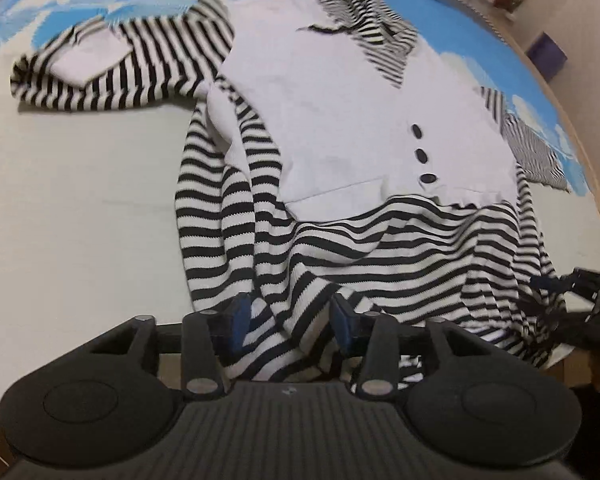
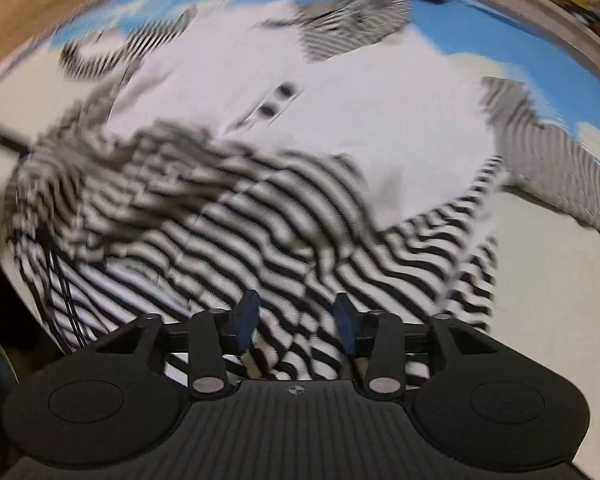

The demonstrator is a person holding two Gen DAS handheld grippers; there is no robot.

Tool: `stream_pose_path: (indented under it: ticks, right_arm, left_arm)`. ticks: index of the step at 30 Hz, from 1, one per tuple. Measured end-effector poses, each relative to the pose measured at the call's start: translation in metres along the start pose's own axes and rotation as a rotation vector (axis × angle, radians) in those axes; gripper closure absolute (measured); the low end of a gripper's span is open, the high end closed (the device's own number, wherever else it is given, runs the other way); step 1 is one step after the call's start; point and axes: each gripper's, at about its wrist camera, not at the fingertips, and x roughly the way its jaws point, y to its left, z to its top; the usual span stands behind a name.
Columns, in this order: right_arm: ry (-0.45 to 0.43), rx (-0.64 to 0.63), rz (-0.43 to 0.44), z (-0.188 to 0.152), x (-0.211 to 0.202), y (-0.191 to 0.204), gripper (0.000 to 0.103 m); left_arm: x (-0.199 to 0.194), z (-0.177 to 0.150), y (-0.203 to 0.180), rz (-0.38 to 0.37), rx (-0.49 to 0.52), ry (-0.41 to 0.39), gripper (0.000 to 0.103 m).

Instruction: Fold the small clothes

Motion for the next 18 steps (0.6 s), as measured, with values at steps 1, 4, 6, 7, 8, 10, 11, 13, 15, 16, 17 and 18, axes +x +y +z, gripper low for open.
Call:
stream_pose_path:
  ticks: [1, 4, 6, 7, 8, 10, 11, 13, 15, 16, 17, 18]
  right_arm:
    - [0.02, -0.003, -0.005, 0.001, 0.007, 0.002, 0.047]
    - [0.084, -0.022, -0.007, -0.001, 0.026, 0.001, 0.048]
    - [0.065, -0.04, 0.005, -0.001, 0.024, 0.002, 0.068]
    - [0.057, -0.041, 0.01, -0.001, 0.021, 0.002, 0.083]
    - [0.05, -0.031, 0.015, -0.002, 0.016, -0.001, 0.103]
    - [0.031, 0.001, 0.061, -0.002, 0.001, -0.013, 0.102]
    - [0.006, 0.02, 0.092, -0.001, -0.004, -0.019, 0.102]
    - [-0.046, 0.057, 0.145, -0.004, -0.028, -0.034, 0.103]
    - [-0.072, 0.09, 0.162, -0.011, -0.048, -0.05, 0.103]
    - [-0.071, 0.109, 0.168, -0.017, -0.055, -0.058, 0.103]
    - [-0.058, 0.129, 0.178, -0.023, -0.059, -0.065, 0.103]
    - [-0.028, 0.145, 0.205, -0.03, -0.061, -0.071, 0.103]
  left_arm:
    - [0.006, 0.002, 0.0, 0.015, -0.014, 0.013, 0.045]
    - [0.024, 0.004, -0.002, 0.091, -0.006, 0.078, 0.045]
    - [0.033, 0.004, -0.002, 0.098, 0.01, 0.12, 0.045]
    - [0.037, 0.002, -0.004, 0.103, 0.034, 0.134, 0.046]
    - [0.039, 0.0, -0.006, 0.111, 0.063, 0.145, 0.048]
    - [0.04, -0.005, -0.009, 0.122, 0.12, 0.155, 0.085]
    - [0.035, -0.008, -0.009, 0.113, 0.131, 0.148, 0.091]
    - [0.018, -0.011, -0.007, 0.086, 0.14, 0.101, 0.095]
    - [-0.004, -0.017, -0.004, 0.053, 0.151, 0.049, 0.095]
    - [-0.013, -0.02, -0.002, 0.045, 0.158, 0.036, 0.095]
    - [-0.018, -0.023, -0.001, 0.058, 0.172, 0.04, 0.095]
    - [-0.019, -0.027, 0.001, 0.083, 0.186, 0.058, 0.095]
